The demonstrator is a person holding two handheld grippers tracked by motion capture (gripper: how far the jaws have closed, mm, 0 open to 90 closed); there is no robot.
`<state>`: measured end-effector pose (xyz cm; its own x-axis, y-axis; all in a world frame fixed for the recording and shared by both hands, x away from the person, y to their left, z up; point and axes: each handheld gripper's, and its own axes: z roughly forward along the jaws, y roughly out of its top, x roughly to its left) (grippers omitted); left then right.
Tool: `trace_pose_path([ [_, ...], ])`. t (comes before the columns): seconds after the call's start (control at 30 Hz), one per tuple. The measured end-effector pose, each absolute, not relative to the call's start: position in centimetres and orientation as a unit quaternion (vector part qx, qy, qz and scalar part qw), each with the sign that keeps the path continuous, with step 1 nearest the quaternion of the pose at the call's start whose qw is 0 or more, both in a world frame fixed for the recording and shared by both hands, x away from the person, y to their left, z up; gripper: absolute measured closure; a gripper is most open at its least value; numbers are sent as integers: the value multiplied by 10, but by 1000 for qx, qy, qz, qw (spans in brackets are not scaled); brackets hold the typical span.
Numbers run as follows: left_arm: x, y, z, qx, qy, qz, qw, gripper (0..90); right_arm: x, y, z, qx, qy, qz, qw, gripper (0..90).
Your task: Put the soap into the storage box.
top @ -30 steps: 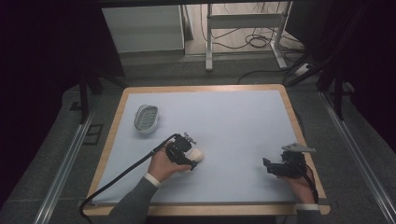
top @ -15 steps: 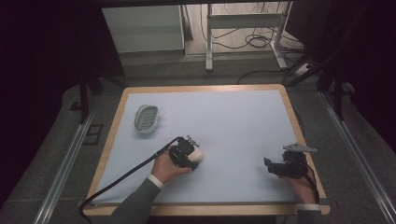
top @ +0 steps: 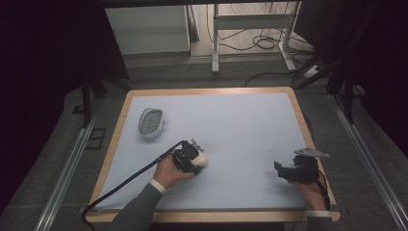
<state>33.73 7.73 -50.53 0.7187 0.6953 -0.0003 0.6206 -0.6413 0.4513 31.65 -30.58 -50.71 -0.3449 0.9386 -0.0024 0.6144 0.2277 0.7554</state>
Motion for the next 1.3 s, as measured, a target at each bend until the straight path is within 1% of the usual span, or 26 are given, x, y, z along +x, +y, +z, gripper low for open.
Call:
trace_pose_path([
  [0.27,337,85,-493,897,366,91,230,495,316,-309,-506,528,738,343,243,89],
  [0.4,338,94,-481,890,372,91,247,496,316,-310,-505,531,736,344,241,89],
  [0.7,339,109,-462,884,376,100,259,496,315,-309,-504,531,734,347,240,89],
  [1.3,347,122,-453,878,384,102,265,496,315,-309,-504,533,734,346,240,89],
])
